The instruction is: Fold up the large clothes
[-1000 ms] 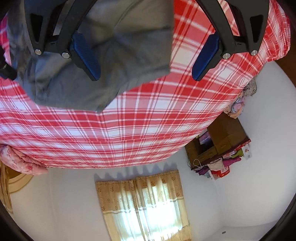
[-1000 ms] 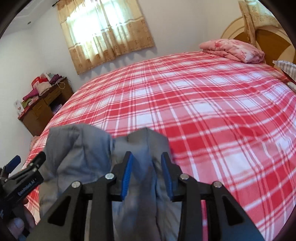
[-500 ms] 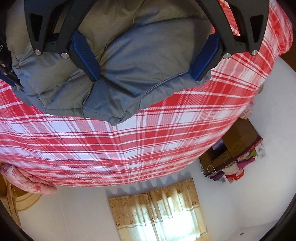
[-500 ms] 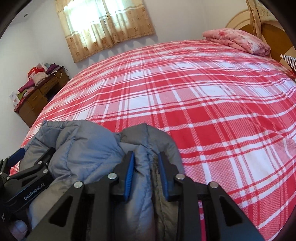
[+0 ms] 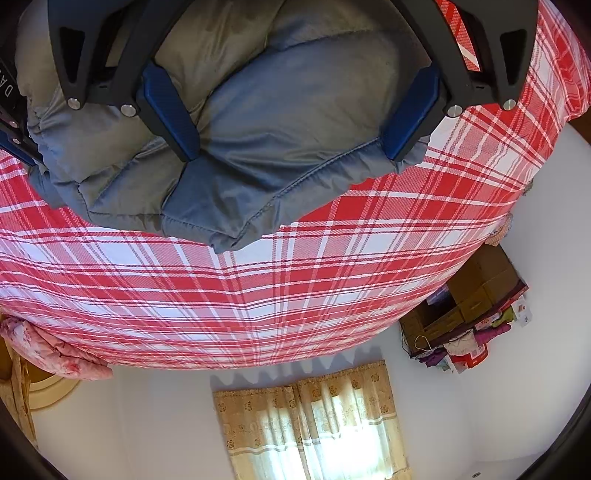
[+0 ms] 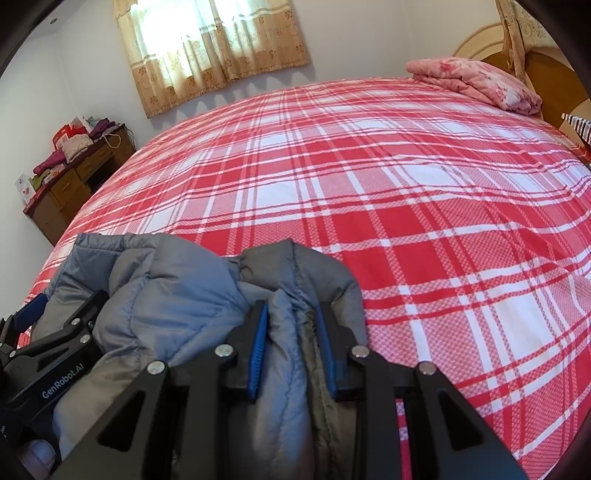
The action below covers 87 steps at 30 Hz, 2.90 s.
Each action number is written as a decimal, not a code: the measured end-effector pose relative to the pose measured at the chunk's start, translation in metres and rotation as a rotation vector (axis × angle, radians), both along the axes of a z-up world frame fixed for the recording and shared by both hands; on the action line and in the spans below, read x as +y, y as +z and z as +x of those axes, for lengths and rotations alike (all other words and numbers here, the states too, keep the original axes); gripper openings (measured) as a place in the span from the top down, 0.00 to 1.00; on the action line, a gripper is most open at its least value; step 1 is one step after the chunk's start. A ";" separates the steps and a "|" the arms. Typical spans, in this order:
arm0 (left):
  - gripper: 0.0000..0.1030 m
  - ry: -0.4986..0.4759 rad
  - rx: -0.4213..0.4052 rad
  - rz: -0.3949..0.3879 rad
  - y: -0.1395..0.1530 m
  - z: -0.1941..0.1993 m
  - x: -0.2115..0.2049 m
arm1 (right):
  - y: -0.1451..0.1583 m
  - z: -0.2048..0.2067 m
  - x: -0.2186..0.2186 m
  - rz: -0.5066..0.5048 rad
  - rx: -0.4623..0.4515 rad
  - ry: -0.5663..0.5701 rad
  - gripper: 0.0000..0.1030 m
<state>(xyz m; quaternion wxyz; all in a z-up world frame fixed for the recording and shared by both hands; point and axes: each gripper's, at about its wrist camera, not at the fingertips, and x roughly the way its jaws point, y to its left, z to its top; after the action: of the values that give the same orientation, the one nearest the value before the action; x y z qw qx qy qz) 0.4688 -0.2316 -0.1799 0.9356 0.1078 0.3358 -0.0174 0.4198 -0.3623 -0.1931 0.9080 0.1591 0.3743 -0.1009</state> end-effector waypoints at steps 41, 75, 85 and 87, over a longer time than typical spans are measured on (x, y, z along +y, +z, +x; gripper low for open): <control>0.01 -0.100 0.012 -0.102 0.044 -0.099 0.079 | 0.040 -0.091 -0.021 0.085 -0.118 -0.031 0.25; 0.50 -0.263 0.055 -0.140 -0.010 -0.110 0.062 | -0.005 -0.074 0.033 0.112 -0.036 0.204 0.74; 0.90 -0.241 -0.064 -0.015 0.024 -0.144 0.062 | 0.019 -0.091 0.058 0.076 -0.117 0.237 0.84; 0.91 -0.238 -0.099 -0.027 0.040 -0.156 0.072 | 0.026 -0.094 0.065 0.078 -0.138 0.255 0.84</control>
<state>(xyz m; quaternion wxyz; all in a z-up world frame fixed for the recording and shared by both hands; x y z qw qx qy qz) 0.3130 -0.1596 -0.1395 0.9436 0.1351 0.2740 -0.1273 0.3263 -0.2977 -0.1668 0.9302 0.1519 0.3316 0.0408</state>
